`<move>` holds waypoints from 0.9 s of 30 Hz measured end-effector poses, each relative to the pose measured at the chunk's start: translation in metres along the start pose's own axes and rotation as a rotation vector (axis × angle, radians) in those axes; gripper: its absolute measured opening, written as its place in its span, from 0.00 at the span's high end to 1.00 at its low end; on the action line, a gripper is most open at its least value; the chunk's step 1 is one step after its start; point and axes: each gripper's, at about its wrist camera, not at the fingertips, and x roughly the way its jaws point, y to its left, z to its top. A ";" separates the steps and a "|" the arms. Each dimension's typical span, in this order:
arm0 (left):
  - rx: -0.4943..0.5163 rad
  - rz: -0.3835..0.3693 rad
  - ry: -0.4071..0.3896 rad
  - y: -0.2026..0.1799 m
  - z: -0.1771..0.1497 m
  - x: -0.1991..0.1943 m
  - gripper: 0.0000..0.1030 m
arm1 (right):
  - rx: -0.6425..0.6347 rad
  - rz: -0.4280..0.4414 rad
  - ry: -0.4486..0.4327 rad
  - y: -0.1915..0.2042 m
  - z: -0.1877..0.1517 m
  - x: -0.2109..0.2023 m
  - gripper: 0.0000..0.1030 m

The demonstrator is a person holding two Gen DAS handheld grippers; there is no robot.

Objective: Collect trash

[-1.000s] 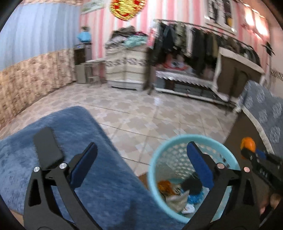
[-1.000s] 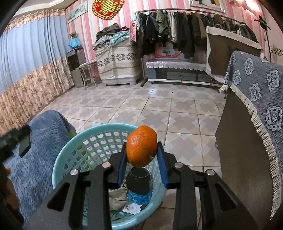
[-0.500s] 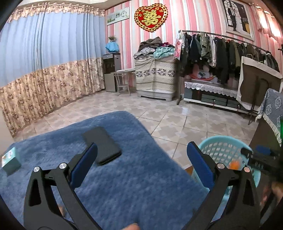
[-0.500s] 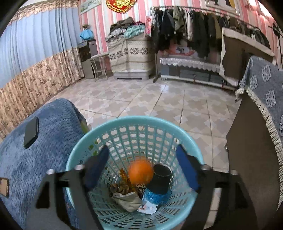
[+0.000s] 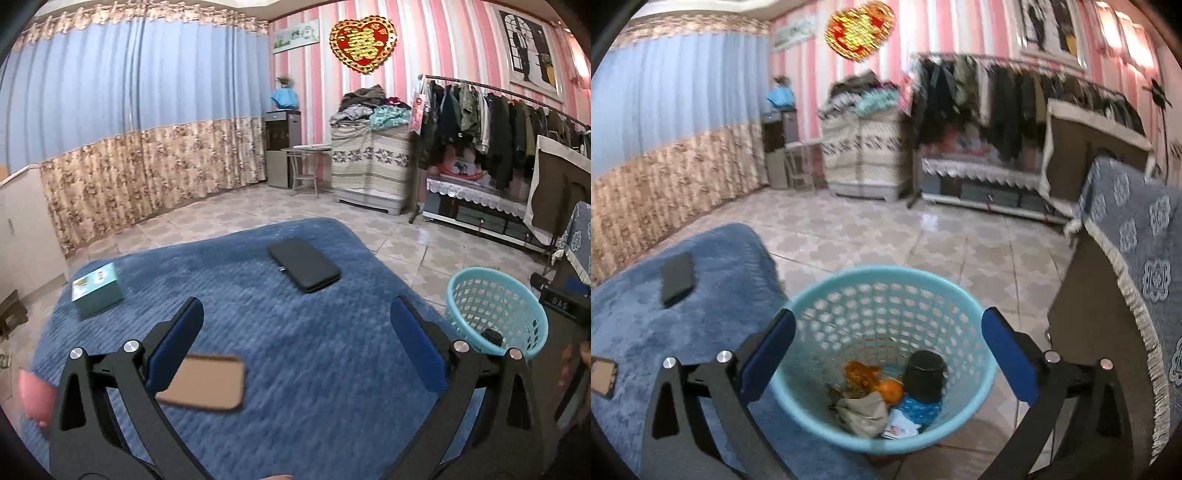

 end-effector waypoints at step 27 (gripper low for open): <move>-0.068 0.083 -0.024 0.046 -0.082 -0.058 0.05 | -0.217 0.307 -0.086 0.129 -0.089 -0.125 0.04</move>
